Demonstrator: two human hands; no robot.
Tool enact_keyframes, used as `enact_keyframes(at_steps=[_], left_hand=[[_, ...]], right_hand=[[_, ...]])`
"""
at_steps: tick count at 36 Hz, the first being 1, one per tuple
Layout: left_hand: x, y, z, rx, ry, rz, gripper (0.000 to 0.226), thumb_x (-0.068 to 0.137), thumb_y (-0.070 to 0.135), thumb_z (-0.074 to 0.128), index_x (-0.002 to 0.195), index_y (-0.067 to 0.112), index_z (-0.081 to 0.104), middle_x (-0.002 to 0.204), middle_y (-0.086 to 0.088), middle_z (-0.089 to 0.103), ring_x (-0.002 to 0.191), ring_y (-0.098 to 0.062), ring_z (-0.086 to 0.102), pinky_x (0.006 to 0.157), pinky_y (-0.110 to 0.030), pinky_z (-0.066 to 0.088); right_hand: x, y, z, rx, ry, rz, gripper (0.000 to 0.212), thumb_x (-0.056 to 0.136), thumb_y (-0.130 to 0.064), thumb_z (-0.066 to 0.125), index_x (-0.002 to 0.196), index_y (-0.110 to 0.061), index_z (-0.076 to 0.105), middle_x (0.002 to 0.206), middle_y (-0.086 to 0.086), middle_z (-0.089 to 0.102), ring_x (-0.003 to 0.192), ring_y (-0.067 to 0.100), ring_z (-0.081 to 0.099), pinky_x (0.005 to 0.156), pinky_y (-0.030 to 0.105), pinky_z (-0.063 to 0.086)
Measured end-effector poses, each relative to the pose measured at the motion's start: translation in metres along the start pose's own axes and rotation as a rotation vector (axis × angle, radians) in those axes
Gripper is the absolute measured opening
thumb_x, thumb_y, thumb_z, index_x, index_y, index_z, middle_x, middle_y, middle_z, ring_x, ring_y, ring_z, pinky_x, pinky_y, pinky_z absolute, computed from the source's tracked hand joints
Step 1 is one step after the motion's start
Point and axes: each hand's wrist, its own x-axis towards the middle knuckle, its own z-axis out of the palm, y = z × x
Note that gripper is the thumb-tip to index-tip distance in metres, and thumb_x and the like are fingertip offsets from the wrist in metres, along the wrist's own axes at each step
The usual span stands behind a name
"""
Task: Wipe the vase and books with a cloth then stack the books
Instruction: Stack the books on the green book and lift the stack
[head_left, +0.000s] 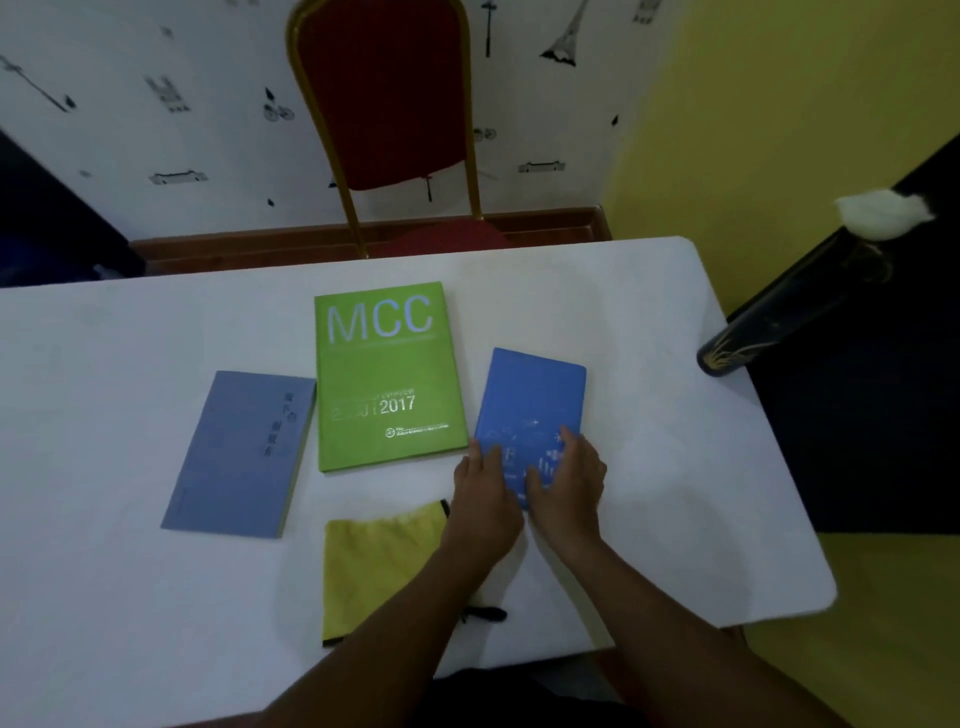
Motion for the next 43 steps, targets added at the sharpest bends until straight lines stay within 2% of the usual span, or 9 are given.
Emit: enact_keyframes(at_steps=[3,6,11,15,20,24,32,39,43], left_hand=[[0.002,0.008,-0.001,-0.175,0.059,-0.107,0.049,0.089,-0.002,0.063,0.138,0.001,0.055,0.135,-0.019,0.059,0.112,-0.022,0.059,0.095,-0.02,0.055],[0.005,0.009,-0.002,-0.298,0.088,-0.18,0.053,0.087,-0.006,0.067,0.139,0.002,0.058,0.126,-0.009,0.065,0.104,-0.009,0.057,0.067,0.008,0.039],[0.009,0.005,0.0,-0.4,0.157,-0.241,0.047,0.088,-0.006,0.069,0.131,0.012,0.064,0.123,-0.004,0.065,0.097,-0.011,0.061,0.065,0.003,0.042],[0.011,0.004,0.002,-0.464,0.176,-0.242,0.038,0.089,-0.002,0.069,0.121,0.02,0.066,0.12,-0.004,0.069,0.106,-0.022,0.067,0.066,-0.004,0.049],[0.012,0.004,-0.006,-0.529,0.216,-0.223,0.035,0.089,0.002,0.073,0.116,0.022,0.067,0.103,0.008,0.068,0.094,-0.007,0.066,0.07,-0.003,0.047],[0.015,-0.006,-0.026,-0.573,0.272,-0.2,0.033,0.087,0.004,0.075,0.112,0.025,0.067,0.097,0.016,0.066,0.089,0.009,0.06,0.069,0.001,0.043],[0.022,-0.042,-0.085,-0.618,0.401,-0.183,0.032,0.087,0.006,0.077,0.108,0.028,0.067,0.1,0.008,0.067,0.088,-0.003,0.061,0.08,-0.02,0.053],[0.026,-0.083,-0.121,-0.599,0.411,-0.231,0.033,0.087,0.01,0.08,0.11,0.029,0.065,0.102,0.013,0.065,0.089,0.006,0.06,0.067,-0.006,0.046],[0.03,-0.107,-0.129,-0.545,0.407,-0.236,0.036,0.087,0.008,0.08,0.115,0.025,0.065,0.103,0.012,0.065,0.089,0.007,0.06,0.068,0.002,0.044]], right_hand=[[0.003,-0.006,-0.002,0.085,0.057,0.073,0.062,0.092,-0.014,0.069,0.148,-0.02,0.043,0.149,0.008,0.045,0.135,0.029,0.04,0.113,0.046,0.038],[0.006,-0.008,-0.008,0.215,0.107,0.167,0.06,0.088,-0.009,0.069,0.143,-0.023,0.05,0.144,0.004,0.05,0.131,0.026,0.046,0.11,0.046,0.045],[0.019,-0.014,-0.025,0.499,0.128,0.364,0.063,0.087,-0.007,0.066,0.145,-0.025,0.049,0.135,0.002,0.063,0.112,0.02,0.063,0.087,0.031,0.054],[0.032,-0.018,-0.036,0.566,0.108,0.414,0.066,0.09,-0.014,0.07,0.151,-0.019,0.046,0.135,0.003,0.064,0.116,0.024,0.065,0.089,0.029,0.051],[0.038,-0.037,-0.045,0.568,0.08,0.334,0.031,0.085,-0.013,0.066,0.113,-0.024,0.074,0.105,-0.003,0.077,0.086,0.016,0.073,0.062,0.021,0.054],[0.042,-0.061,-0.04,0.581,0.055,0.287,0.028,0.085,-0.012,0.064,0.102,-0.029,0.077,0.086,-0.01,0.077,0.079,0.016,0.074,0.062,0.027,0.057],[0.046,-0.124,0.0,0.564,-0.022,0.139,0.03,0.083,-0.007,0.061,0.093,-0.033,0.073,0.07,-0.019,0.066,0.07,0.014,0.066,0.065,0.028,0.053],[0.047,-0.166,0.041,0.503,-0.143,0.118,0.034,0.083,-0.002,0.057,0.088,-0.035,0.065,0.074,-0.02,0.066,0.067,0.012,0.063,0.06,0.02,0.05],[0.044,-0.169,0.072,0.312,-0.18,0.087,0.026,0.075,-0.015,0.06,0.099,-0.01,0.069,0.098,0.003,0.072,0.091,0.027,0.069,0.064,0.016,0.049]])
